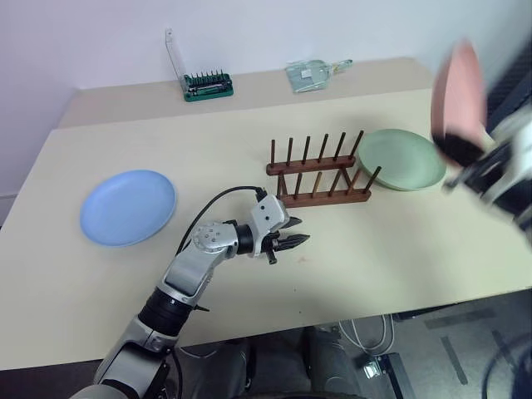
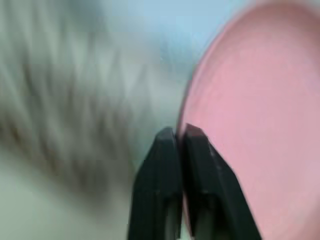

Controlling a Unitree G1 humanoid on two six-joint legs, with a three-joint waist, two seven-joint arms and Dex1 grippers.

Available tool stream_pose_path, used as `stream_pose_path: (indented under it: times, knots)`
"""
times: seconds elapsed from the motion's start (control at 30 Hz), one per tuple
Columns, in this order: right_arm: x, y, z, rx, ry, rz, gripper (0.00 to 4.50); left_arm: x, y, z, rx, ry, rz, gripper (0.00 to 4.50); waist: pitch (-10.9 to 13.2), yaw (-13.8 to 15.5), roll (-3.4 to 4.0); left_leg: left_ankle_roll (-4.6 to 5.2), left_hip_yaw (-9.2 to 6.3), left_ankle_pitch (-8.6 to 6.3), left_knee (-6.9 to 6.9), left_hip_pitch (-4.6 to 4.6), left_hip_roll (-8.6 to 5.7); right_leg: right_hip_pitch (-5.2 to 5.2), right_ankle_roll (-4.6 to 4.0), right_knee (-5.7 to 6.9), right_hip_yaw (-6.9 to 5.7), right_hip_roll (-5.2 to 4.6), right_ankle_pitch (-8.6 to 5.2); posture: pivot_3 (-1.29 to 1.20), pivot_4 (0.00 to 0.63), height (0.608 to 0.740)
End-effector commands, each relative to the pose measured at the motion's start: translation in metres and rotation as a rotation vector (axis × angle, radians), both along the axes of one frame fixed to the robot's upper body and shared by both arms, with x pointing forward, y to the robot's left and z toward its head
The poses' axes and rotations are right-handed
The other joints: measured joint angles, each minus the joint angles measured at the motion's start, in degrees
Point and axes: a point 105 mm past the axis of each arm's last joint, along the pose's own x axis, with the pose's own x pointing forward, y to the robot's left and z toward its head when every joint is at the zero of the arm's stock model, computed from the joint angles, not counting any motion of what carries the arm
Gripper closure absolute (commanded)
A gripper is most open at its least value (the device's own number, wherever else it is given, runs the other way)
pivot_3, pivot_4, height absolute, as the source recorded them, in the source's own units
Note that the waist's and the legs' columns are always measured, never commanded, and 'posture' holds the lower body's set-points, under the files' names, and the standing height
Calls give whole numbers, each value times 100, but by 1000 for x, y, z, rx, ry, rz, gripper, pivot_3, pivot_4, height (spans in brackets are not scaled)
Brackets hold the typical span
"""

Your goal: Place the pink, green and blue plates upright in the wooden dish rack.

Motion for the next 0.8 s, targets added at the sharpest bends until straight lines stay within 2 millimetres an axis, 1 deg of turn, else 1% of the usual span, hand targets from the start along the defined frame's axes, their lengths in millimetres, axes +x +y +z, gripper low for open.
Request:
stream_pose_path:
  times: [0.03, 0.07, 0.13, 0.23, 0.27, 0.33, 0.47, 0.6, 0.8]
  knots:
    - [-10, 22, 15, 147, 84, 270, 4426, 3, 4, 13, -35, -37, 11, 2625, -6, 94, -47, -1, -18, 0, -2, -4, 10, 0, -9, -5, -19, 12, -4, 0, 150, 740]
    - [-9, 26, 20, 179, 99, 326, 4426, 4, 5, 15, -40, -39, 14, 2625, -5, 121, -48, -6, -34, -1, -1, -12, 11, 0, -14, -9, -32, 11, -7, 0, 150, 740]
    - [-2, 26, 15, 191, 167, 367, 4426, 5, 5, 18, -47, -45, 22, 2625, -5, 190, -47, -19, -22, 5, 6, -20, -12, -1, -11, -14, -27, -13, -5, 0, 150, 740]
    - [14, 16, 1, 190, 237, 313, 4426, 6, 8, 20, -56, -50, 48, 2625, -5, 232, -47, -4, 11, -3, 24, -22, -30, -3, -9, -16, -3, -31, -4, 0, 150, 740]
    - [17, 14, -1, 187, 247, 302, 4426, 6, 9, 20, -59, -49, 56, 2625, -5, 232, -46, -1, 15, -5, 26, -23, -31, -4, -8, -17, 0, -32, -4, 0, 150, 740]
    - [20, 10, -4, 188, 251, 297, 4426, 5, 10, 19, -59, -46, 60, 2625, -5, 226, -45, -1, 18, -5, 25, -30, -30, -17, -6, -15, 0, -32, -4, 0, 150, 740]
    - [25, 3, -10, 225, 286, 295, 4426, 0, 12, 18, -59, -40, 60, 2625, -9, 217, -37, -20, 20, 6, 25, -79, -17, -75, -1, -1, -3, -23, 0, 0, 150, 740]
    - [34, -6, -18, 286, 340, 279, 4426, -2, 12, 19, -62, -31, 54, 2625, -9, 219, -36, -31, 20, 12, 26, -80, -15, -77, -1, 4, -3, -22, 4, 0, 150, 740]
    - [36, -14, -21, 385, 401, 329, 4426, -2, 10, 21, -64, -32, 43, 2625, -10, 219, -35, -30, 20, 12, 27, -81, -15, -75, -1, 3, -3, -22, 6, 0, 150, 740]
